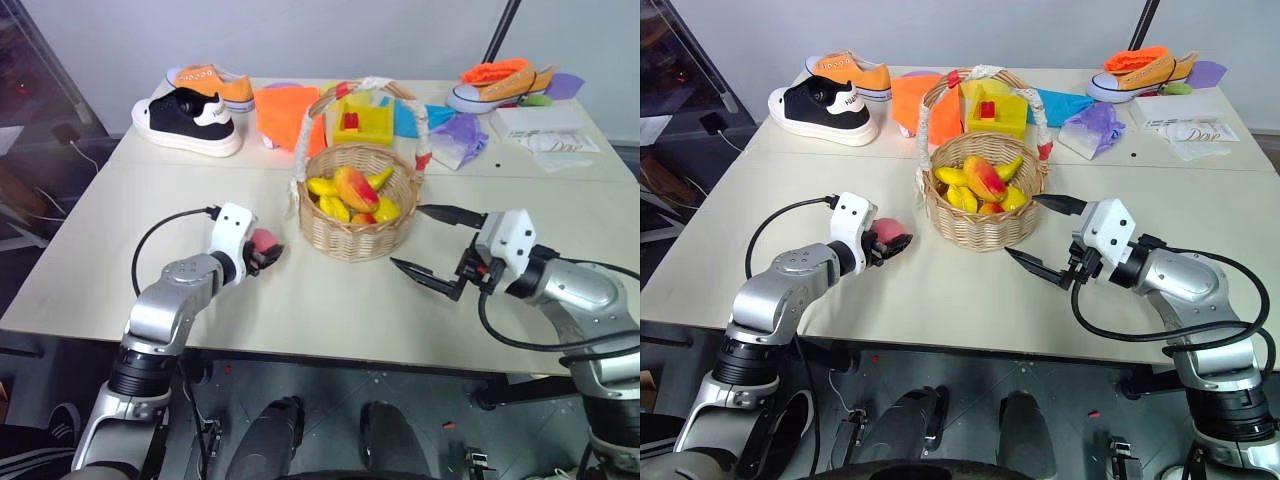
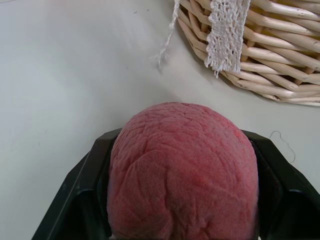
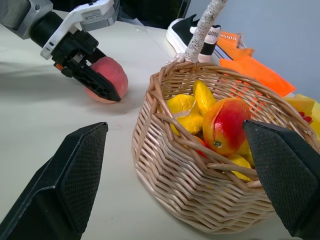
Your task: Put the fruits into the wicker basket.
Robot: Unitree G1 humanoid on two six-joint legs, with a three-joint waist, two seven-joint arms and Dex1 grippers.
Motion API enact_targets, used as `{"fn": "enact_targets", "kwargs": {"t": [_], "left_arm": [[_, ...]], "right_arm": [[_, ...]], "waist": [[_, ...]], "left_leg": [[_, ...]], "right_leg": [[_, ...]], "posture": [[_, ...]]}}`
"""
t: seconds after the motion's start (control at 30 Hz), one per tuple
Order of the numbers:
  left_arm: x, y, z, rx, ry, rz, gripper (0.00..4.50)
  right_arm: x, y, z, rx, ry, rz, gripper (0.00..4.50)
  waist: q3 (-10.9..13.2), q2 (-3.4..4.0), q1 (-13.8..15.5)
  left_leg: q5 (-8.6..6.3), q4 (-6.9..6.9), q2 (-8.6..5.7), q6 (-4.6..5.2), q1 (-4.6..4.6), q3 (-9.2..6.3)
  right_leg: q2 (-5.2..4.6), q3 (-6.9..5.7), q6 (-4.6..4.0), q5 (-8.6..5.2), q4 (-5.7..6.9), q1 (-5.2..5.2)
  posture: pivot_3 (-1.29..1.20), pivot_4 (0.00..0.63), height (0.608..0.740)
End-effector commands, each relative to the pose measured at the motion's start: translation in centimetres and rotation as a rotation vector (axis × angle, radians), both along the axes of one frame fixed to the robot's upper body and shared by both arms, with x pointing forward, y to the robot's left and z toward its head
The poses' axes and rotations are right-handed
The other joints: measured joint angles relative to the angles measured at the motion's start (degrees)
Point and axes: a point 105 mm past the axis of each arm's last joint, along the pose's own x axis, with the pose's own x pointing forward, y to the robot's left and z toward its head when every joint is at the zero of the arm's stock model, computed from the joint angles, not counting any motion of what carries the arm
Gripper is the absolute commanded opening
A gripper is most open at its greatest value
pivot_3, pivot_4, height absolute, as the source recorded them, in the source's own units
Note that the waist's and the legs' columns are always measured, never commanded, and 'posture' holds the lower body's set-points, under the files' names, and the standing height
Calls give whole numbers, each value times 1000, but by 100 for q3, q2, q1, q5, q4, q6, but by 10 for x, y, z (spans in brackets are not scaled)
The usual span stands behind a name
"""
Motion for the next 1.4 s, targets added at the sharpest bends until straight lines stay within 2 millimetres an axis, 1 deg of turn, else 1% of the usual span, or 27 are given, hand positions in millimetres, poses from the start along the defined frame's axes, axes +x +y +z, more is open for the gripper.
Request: {"fn": "enact_targets", "kwargs": {"t": [0.03,0.17,0.2,0.23,0.3,0.37,0.47,0.57,0.67,0.73,0.77,0.8,0.87,0.93,1.0,1.07,1.17,1.27,1.33,1.4], "left_arm": [[3,-3,39,-53,-137,-11,2755],[-2,-25,89,-125,-265,-97,2755],[-3,-31,99,-158,-273,-120,2755],[-3,-35,107,-177,-280,-135,2755],[-4,-51,121,-194,-310,-195,2755],[-1,-68,131,-227,-337,-251,2755],[10,-90,132,-224,-345,-301,2755],[27,-104,128,-251,-323,-274,2755],[30,-113,128,-290,-322,-299,2755],[34,-111,129,-271,-355,-274,3778],[34,-110,130,-278,-354,-275,4191],[30,-112,130,-295,-346,-301,4391],[18,-117,135,-353,-341,-372,4391],[7,-121,139,-348,-362,-428,4391],[-4,-120,142,-359,-381,-465,4391],[-9,-115,143,-361,-392,-464,4391],[-21,-99,138,-321,-400,-458,4391],[-40,-72,120,-266,-386,-451,4391],[-49,-58,113,-248,-380,-439,4391],[-55,-30,105,-260,-384,-352,4391]], "right_arm": [[-1,2,13,21,-56,6,4500],[4,-6,23,100,-76,-42,4500],[6,-8,26,129,-81,-60,4500],[7,-10,28,156,-87,-78,4500],[10,-13,28,212,-84,-112,4500],[12,-13,28,216,-103,-134,4500],[14,-9,30,217,-123,-142,4500],[14,-6,31,208,-136,-147,4500],[13,-7,31,198,-147,-161,4500],[12,-8,30,195,-145,-170,4500],[12,-8,29,193,-143,-172,4500],[12,-9,28,195,-138,-173,4500],[12,-10,27,200,-129,-176,4500],[15,-12,28,216,-126,-188,4500],[19,-14,29,241,-119,-207,4500],[21,-16,28,252,-116,-216,4500],[32,-22,26,268,-109,-266,4500],[42,-30,28,309,-104,-325,4500],[44,-34,29,322,-112,-348,4500],[49,-39,28,310,-127,-387,4500]], "waist": [[0,-1,6],[9,-16,26],[10,-17,24],[10,-17,21],[9,-17,11],[8,-16,1],[8,-15,5],[8,-16,3],[8,-16,-7],[8,-16,-8],[8,-16,-8],[8,-16,-7],[8,-16,-5],[8,-16,-3],[8,-16,-15],[8,-15,-17],[7,-15,-56],[6,-12,-80],[5,-11,-133],[5,-10,-127]], "left_leg": [[0,0,0,0,0,0],[0,5,-1,0,-5,-4],[0,7,-2,0,-6,-5],[0,8,-3,0,-7,-5],[0,8,-7,0,-7,-4],[1,7,-7,0,-5,-4],[2,7,-6,-1,-4,-2],[2,9,-7,0,-4,3],[2,8,-6,0,-4,3],[2,5,-6,0,-4,3],[2,4,-6,0,-4,3],[2,4,-6,-1,-4,3],[2,4,-6,0,-4,3],[2,6,-7,0,-5,3],[2,6,-7,0,-5,3],[2,6,-6,0,-4,3],[2,7,-5,0,-3,5],[2,5,-2,0,1,11],[2,3,1,0,1,11],[2,2,5,-1,1,10]], "right_leg": [[0,0,0,0,0,0],[0,-2,1,1,0,0],[0,-2,6,4,-1,0],[-1,-1,10,6,-2,1],[-3,-1,13,7,-2,2],[-3,-1,13,8,1,2],[-1,-1,13,8,4,0],[-1,1,13,8,2,2],[-1,1,14,9,2,0],[-1,1,14,9,3,-3],[-1,1,14,9,4,-4],[-1,1,14,9,4,-4],[-1,2,14,9,4,-4],[-1,3,15,9,4,-3],[-1,3,15,9,4,-2],[0,5,15,10,6,-3],[1,7,14,10,8,-3],[3,14,13,11,10,-4],[5,16,11,12,11,-7],[8,16,9,13,11,-8]], "posture": [[0,150,740],[0,150,740],[0,150,740],[0,150,740],[0,150,740],[0,150,740],[0,150,740],[0,150,740],[0,150,740],[0,150,740],[0,150,740],[0,150,740],[0,150,740],[0,150,740],[0,150,740],[0,150,740],[0,150,740],[0,150,740],[0,150,740],[0,150,740]]}}
